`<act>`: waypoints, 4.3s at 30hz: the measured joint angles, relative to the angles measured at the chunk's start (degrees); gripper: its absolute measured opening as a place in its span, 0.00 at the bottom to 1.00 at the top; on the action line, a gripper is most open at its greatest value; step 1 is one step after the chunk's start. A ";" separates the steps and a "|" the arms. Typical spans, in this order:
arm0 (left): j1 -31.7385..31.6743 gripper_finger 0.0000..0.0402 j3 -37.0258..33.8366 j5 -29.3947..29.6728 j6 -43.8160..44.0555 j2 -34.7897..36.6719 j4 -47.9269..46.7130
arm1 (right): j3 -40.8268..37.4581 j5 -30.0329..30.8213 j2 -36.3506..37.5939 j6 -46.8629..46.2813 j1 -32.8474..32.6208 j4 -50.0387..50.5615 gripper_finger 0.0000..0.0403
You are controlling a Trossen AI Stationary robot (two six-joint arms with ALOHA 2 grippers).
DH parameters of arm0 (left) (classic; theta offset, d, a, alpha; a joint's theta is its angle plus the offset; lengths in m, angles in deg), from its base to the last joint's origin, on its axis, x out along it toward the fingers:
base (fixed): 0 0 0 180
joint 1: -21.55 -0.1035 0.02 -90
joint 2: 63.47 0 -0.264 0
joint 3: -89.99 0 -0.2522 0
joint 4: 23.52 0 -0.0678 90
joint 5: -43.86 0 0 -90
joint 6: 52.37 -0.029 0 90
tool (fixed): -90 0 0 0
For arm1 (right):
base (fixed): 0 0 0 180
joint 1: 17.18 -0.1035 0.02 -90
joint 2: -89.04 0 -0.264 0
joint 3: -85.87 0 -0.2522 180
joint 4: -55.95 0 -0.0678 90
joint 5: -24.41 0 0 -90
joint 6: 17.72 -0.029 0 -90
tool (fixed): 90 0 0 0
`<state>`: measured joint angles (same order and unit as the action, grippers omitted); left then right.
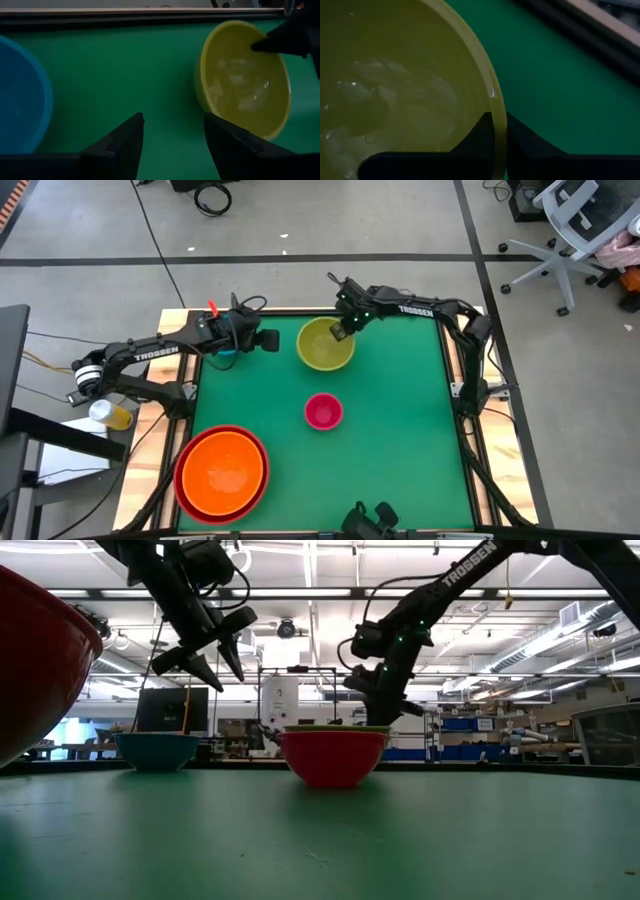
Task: Nest bowls inside each other
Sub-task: Stack the green bowl into the top of the orange bowl
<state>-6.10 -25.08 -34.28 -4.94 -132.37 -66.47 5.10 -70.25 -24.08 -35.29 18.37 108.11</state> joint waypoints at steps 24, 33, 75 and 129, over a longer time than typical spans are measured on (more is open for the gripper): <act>1.08 0.52 -0.07 -0.18 -0.44 -5.43 8.28 | -0.14 3.41 0.39 2.94 -7.33 -17.08 0.08; 0.24 0.50 -0.04 -0.15 -2.90 -6.64 7.93 | -0.13 2.02 0.39 5.39 -7.31 -18.75 0.08; -3.94 0.02 9.36 -8.35 -14.08 -2.76 -19.04 | -0.11 -12.15 4.42 -1.88 -6.67 -29.71 0.51; 43.85 0.02 4.06 -23.09 -27.73 12.58 -41.97 | -0.09 20.60 13.97 -41.40 -36.44 -14.02 0.55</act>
<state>37.75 -21.02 -57.37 -32.68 -119.79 -108.44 5.02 -49.65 -10.11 -76.69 -18.07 94.09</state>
